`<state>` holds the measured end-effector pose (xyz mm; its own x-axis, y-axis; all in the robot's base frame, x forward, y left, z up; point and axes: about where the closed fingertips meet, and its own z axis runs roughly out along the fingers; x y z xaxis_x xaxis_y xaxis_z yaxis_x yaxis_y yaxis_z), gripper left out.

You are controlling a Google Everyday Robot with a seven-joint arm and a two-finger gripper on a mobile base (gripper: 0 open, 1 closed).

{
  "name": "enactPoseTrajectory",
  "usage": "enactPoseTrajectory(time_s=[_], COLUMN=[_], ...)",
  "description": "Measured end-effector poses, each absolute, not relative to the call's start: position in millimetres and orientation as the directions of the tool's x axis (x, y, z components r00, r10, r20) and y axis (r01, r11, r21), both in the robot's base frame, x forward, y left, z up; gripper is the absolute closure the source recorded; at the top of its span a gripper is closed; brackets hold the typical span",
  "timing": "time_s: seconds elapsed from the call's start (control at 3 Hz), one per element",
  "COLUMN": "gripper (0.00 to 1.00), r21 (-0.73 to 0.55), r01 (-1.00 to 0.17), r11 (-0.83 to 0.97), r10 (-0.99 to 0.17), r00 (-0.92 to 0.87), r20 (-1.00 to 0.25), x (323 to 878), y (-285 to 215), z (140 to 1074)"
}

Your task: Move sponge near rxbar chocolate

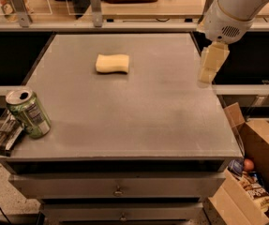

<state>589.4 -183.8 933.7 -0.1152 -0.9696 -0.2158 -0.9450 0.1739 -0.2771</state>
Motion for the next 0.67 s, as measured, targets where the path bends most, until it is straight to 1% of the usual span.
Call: enactPoseTrajectory(time_s=[0.33, 0.67], gripper=[0.0, 0.0], r21=[-0.294, -0.294], r01=[-0.944, -0.944], r11=[0.149, 0.149], r10=[-0.976, -0.976], r00=[-0.092, -0.092], r20=[-0.198, -0.198], x=[642.2, 642.2], y=[-176.2, -176.2], z=[920.8, 920.8])
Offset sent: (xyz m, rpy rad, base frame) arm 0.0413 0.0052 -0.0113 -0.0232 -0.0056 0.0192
